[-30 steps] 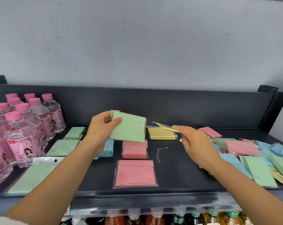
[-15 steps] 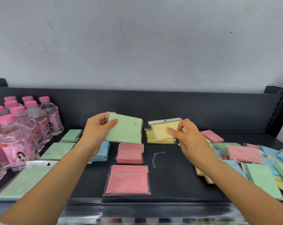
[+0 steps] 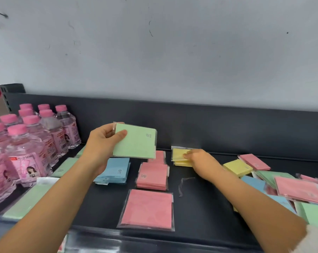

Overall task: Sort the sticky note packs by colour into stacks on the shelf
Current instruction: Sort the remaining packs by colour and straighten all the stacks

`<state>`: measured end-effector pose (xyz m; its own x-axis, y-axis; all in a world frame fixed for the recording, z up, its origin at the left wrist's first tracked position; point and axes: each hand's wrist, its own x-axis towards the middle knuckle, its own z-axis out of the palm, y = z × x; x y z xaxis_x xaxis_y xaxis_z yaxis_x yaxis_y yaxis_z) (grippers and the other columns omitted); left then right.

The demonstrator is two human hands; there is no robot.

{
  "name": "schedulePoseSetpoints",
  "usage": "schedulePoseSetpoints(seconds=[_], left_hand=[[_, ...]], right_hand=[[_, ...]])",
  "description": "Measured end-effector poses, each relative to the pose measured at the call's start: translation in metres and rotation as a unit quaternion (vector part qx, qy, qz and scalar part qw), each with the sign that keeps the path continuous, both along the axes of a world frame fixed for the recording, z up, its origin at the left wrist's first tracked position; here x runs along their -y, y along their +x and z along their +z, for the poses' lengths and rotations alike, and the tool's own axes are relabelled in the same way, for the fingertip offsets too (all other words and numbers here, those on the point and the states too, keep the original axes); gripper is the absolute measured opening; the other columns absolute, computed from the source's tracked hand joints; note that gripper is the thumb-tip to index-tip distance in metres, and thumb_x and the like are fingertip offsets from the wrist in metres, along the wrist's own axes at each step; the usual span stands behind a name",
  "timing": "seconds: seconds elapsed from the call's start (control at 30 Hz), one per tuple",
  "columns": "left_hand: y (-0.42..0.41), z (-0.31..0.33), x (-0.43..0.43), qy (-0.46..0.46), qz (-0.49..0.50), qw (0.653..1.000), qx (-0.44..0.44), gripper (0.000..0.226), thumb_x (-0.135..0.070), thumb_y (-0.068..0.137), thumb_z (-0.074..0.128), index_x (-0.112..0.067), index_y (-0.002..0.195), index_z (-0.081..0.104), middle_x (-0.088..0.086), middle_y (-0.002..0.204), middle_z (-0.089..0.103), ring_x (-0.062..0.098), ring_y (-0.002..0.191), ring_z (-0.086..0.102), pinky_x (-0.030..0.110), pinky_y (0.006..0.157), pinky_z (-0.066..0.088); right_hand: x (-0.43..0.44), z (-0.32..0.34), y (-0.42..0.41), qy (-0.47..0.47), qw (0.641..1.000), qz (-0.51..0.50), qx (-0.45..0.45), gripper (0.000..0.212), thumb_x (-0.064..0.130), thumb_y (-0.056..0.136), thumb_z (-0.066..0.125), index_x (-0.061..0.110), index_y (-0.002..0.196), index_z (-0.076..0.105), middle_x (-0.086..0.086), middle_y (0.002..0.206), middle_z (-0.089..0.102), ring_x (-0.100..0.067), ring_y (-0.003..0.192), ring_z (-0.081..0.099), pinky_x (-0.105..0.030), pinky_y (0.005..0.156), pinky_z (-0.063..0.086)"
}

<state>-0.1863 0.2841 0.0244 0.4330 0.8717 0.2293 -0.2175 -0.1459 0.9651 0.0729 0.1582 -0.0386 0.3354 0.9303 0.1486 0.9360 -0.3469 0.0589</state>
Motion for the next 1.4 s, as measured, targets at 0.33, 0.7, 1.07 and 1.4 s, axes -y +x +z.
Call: schedulePoseSetpoints(seconds=[0.33, 0.7, 1.07, 1.4], left_hand=[[-0.001, -0.01, 0.009, -0.001, -0.022, 0.999, -0.034, 0.015, -0.005, 0.09, 0.058, -0.01, 0.1, 0.068, 0.003, 0.09, 0.073, 0.012, 0.073, 0.069, 0.025, 0.067, 0.057], [-0.056, -0.015, 0.01, 0.021, -0.034, 0.999, -0.026, 0.015, -0.007, 0.089, 0.059, -0.011, 0.1, 0.069, 0.004, 0.091, 0.075, 0.015, 0.078, 0.071, 0.023, 0.062, 0.055], [-0.17, -0.03, -0.045, 0.151, 0.026, 0.972, -0.18, 0.008, -0.015, 0.089, 0.061, -0.014, 0.089, 0.069, 0.008, 0.082, 0.067, 0.009, 0.066, 0.055, 0.018, 0.059, 0.045], [-0.216, -0.072, -0.071, 0.275, 0.091, 0.903, -0.318, 0.023, -0.024, 0.09, 0.059, -0.01, 0.107, 0.064, 0.003, 0.09, 0.067, 0.019, 0.082, 0.061, 0.029, 0.074, 0.048]], right_hand=[[0.003, 0.032, -0.016, 0.13, 0.962, 0.02, -0.239, 0.057, 0.002, 0.088, 0.043, 0.015, 0.143, 0.034, -0.004, 0.147, 0.039, -0.018, 0.133, 0.038, -0.021, 0.105, 0.028], [-0.02, 0.058, -0.141, 0.237, 0.83, 0.111, -0.492, 0.014, 0.012, 0.089, 0.061, 0.019, 0.101, 0.063, -0.005, 0.091, 0.068, -0.018, 0.08, 0.068, -0.024, 0.065, 0.057], [-0.071, 0.036, -0.249, 0.235, 0.812, 0.045, -0.532, 0.015, 0.009, 0.086, 0.063, 0.015, 0.099, 0.065, -0.01, 0.094, 0.066, -0.018, 0.074, 0.065, -0.026, 0.062, 0.055], [-0.101, -0.009, -0.304, 0.23, 0.822, -0.056, -0.517, 0.012, 0.015, 0.084, 0.068, 0.017, 0.095, 0.063, -0.004, 0.088, 0.065, -0.016, 0.071, 0.062, -0.025, 0.061, 0.053]])
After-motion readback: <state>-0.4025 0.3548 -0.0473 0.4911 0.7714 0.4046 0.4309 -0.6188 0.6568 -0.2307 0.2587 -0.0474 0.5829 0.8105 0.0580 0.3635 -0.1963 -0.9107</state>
